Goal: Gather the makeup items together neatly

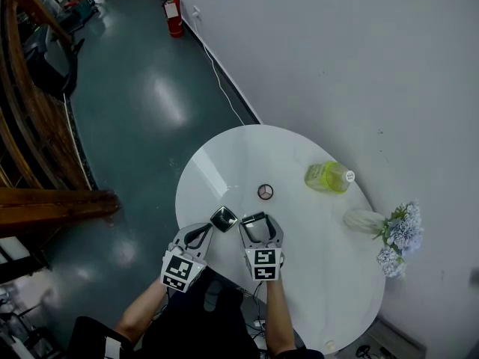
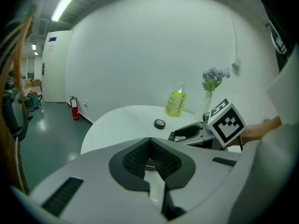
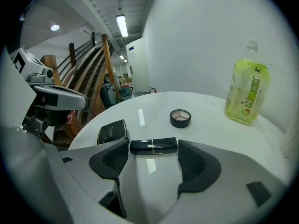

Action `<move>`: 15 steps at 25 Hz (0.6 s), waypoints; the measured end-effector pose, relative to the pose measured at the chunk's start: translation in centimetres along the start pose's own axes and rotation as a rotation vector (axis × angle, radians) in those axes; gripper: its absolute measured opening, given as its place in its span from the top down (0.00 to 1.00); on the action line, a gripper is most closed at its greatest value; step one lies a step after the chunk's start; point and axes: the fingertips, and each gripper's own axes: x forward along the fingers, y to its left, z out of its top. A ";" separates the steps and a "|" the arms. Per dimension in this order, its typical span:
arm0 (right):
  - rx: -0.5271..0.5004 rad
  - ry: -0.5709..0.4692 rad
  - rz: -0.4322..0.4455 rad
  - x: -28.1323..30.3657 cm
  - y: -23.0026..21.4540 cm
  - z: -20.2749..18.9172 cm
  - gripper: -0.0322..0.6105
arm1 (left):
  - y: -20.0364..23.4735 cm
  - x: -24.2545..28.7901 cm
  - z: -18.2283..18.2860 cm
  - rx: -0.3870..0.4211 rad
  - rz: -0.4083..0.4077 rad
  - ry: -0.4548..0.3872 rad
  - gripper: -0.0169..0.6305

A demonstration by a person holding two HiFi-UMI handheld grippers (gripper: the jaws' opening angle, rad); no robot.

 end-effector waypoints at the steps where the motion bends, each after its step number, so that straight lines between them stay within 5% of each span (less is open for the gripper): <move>1: -0.002 0.001 -0.002 0.1 -0.1 0.0 0.46 | 0.0 0.0 -0.1 -0.001 0.000 0.000 0.95; 15: -0.052 0.035 -0.009 0.7 -0.4 -0.3 0.47 | 0.2 -0.1 -0.4 -0.007 0.008 0.001 0.95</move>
